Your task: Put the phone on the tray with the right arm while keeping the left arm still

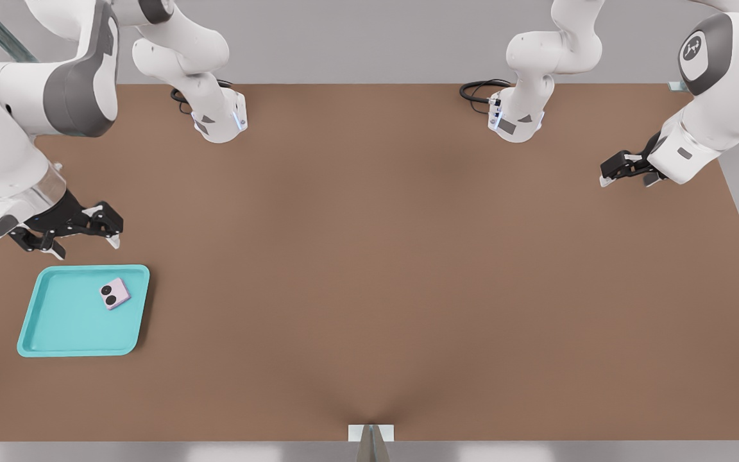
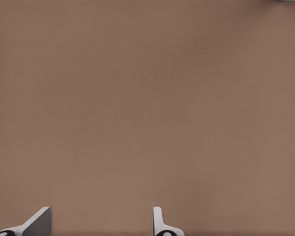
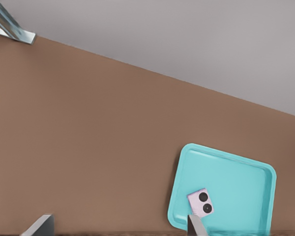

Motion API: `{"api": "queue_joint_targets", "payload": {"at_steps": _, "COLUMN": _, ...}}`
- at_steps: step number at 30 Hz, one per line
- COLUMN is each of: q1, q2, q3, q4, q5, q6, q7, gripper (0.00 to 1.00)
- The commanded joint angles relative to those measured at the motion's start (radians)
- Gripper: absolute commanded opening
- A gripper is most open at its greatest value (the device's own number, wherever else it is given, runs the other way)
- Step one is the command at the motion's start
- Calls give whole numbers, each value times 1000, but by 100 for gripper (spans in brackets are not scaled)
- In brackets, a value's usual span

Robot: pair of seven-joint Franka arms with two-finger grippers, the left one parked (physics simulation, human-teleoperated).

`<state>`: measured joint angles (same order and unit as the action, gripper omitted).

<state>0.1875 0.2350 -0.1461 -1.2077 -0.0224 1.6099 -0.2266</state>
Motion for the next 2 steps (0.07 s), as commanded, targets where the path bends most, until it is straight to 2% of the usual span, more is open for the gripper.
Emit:
{"api": "queue_joint_targets", "payload": {"at_steps": 1, "q1": 3, "q2": 18, "q3": -13, "q4": 33, "q5": 1, "q6": -217, "q7": 191, "gripper": 100}}
{"api": "queue_joint_targets", "payload": {"at_steps": 2, "q1": 3, "q2": 18, "q3": -13, "q4": 31, "q5": 1, "q6": -216, "q7": 190, "gripper": 100}}
